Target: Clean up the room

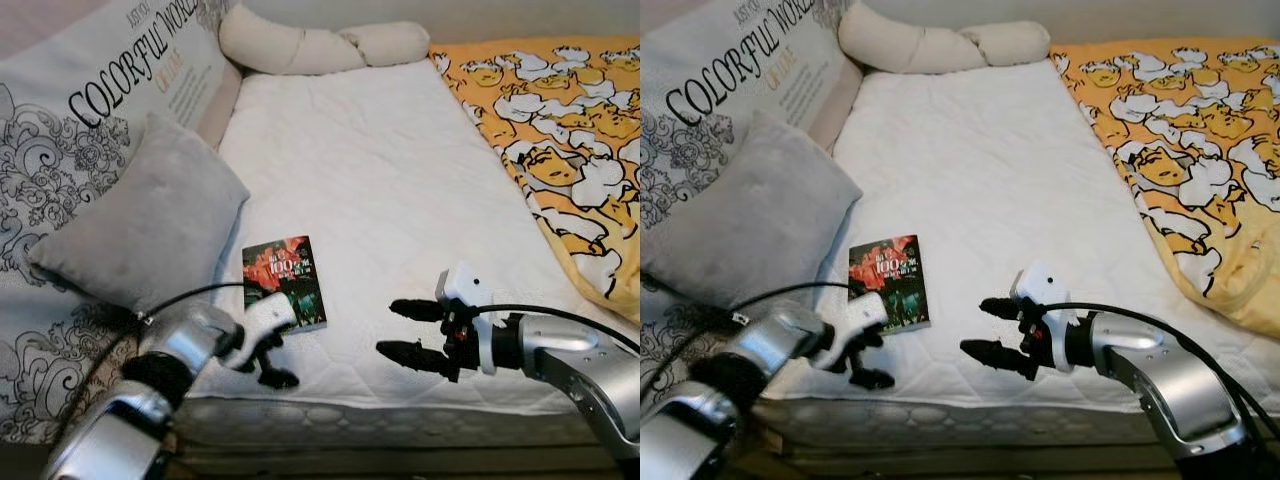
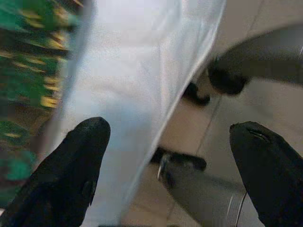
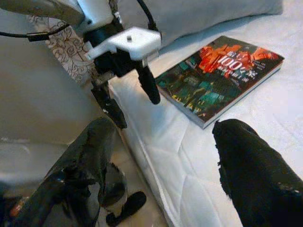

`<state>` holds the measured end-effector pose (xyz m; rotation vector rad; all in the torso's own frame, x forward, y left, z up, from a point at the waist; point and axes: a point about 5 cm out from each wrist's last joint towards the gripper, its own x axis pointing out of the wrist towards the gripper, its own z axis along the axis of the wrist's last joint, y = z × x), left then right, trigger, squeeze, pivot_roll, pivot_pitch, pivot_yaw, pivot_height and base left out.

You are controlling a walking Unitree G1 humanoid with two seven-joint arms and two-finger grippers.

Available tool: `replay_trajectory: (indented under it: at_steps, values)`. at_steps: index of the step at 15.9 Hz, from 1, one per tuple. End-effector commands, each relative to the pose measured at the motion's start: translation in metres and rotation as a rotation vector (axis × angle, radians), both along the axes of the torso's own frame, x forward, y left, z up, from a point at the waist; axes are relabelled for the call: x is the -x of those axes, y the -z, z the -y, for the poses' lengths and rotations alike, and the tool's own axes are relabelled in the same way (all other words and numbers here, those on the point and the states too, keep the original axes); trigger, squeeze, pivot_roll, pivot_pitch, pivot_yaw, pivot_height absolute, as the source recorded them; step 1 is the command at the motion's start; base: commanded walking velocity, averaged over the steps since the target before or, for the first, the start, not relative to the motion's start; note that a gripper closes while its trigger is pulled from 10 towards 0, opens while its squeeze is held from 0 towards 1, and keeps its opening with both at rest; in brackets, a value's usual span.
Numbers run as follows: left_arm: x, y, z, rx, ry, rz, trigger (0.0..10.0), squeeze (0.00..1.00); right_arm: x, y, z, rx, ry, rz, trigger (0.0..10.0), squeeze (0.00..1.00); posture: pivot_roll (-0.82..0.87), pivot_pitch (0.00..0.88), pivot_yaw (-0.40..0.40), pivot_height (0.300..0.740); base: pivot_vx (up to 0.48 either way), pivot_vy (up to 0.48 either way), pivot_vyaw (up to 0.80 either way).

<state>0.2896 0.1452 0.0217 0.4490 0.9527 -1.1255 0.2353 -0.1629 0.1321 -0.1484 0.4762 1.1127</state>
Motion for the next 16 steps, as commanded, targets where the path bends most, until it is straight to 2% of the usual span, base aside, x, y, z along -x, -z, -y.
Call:
replay_trajectory:
  at_steps: [1, 4, 6, 7, 11, 13, 16]
  values:
    - [-0.006, 0.000, -0.006, -0.071, -0.027, 0.042, 10.0, 0.00, 0.002, -0.005, -0.002, 0.010, -0.026, 0.014, 10.0, 0.00, -0.10, 0.000, 0.097, 0.740, 0.000, 0.000, 0.00]
    - [-0.012, 0.000, -0.013, -0.147, -0.047, 0.092, 10.0, 0.00, 0.003, -0.005, 0.000, 0.018, -0.024, 0.011, 10.0, 0.00, -0.11, 0.000, 0.097, 0.740, 0.000, 0.000, 0.00]
    - [-0.014, -0.001, -0.016, -0.163, -0.055, 0.106, 10.0, 0.00, 0.003, -0.005, 0.000, 0.018, -0.020, 0.012, 10.0, 0.00, -0.11, 0.000, 0.093, 0.740, 0.000, 0.000, 0.00]
    - [-0.019, -0.004, -0.022, -0.189, -0.075, 0.147, 10.0, 0.00, 0.001, -0.006, 0.000, 0.012, -0.007, 0.020, 10.0, 0.00, -0.10, 0.000, 0.089, 0.740, 0.000, 0.000, 0.00]
    - [-0.026, -0.007, -0.031, -0.226, -0.128, 0.241, 10.0, 0.00, -0.002, -0.004, -0.001, 0.020, 0.010, 0.048, 10.0, 0.00, -0.10, 0.000, 0.090, 0.740, 0.000, 0.000, 0.00]
    - [-0.027, -0.007, -0.032, -0.236, -0.147, 0.258, 10.0, 0.00, -0.001, -0.005, -0.002, 0.019, 0.007, 0.051, 10.0, 0.00, -0.10, 0.000, 0.078, 0.740, 0.000, 0.000, 0.00]
    - [-0.031, -0.015, -0.025, -0.108, -0.168, 0.241, 10.0, 0.00, 0.001, -0.004, 0.000, 0.018, 0.006, 0.047, 10.0, 0.00, -0.09, 0.000, 0.074, 0.740, 0.000, 0.000, 0.00]
